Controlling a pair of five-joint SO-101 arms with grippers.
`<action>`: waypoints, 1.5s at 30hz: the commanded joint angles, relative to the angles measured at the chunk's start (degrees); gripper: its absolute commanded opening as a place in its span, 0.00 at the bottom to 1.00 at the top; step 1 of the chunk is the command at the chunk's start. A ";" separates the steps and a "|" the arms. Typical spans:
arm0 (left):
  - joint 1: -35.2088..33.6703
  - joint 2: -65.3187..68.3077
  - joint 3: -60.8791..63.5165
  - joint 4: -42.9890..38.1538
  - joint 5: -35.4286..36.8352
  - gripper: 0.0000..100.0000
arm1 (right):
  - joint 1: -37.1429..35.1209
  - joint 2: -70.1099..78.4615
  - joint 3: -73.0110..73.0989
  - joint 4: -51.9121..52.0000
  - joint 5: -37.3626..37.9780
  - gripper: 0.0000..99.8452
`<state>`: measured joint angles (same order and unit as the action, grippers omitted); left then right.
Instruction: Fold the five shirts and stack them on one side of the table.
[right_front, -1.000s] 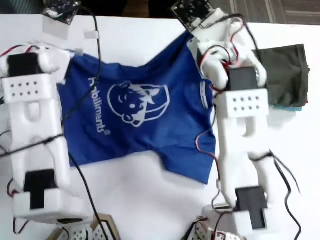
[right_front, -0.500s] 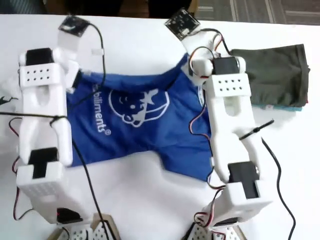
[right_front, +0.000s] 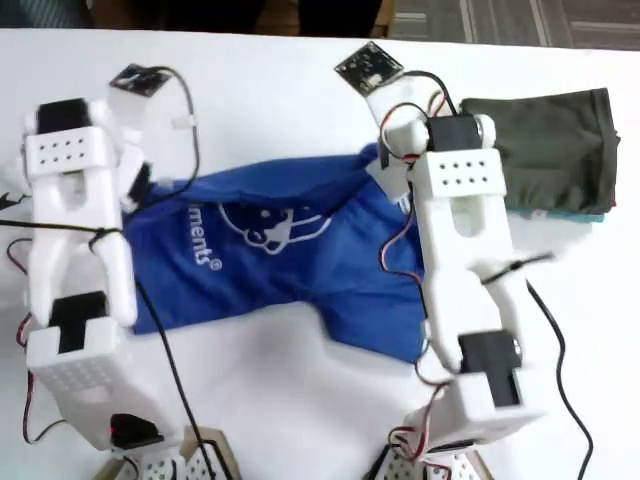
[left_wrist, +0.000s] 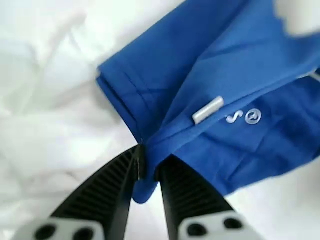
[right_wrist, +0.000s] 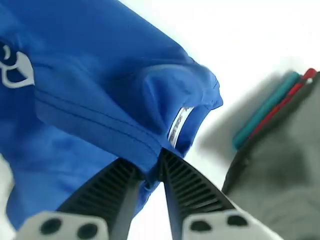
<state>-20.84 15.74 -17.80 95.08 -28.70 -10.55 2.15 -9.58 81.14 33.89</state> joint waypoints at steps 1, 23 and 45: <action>-2.64 -4.66 -1.45 3.43 -2.64 0.03 | -0.13 -9.01 5.63 0.84 0.18 0.02; -1.14 -21.71 40.57 -10.46 -7.56 0.03 | 4.35 -35.91 42.55 -4.53 9.14 0.02; 0.88 -22.42 50.42 -17.14 -7.56 0.18 | 3.65 -36.00 56.97 -5.32 11.16 0.02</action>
<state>-20.31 -3.69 32.92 77.85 -35.91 -6.07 -31.69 47.56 75.08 45.14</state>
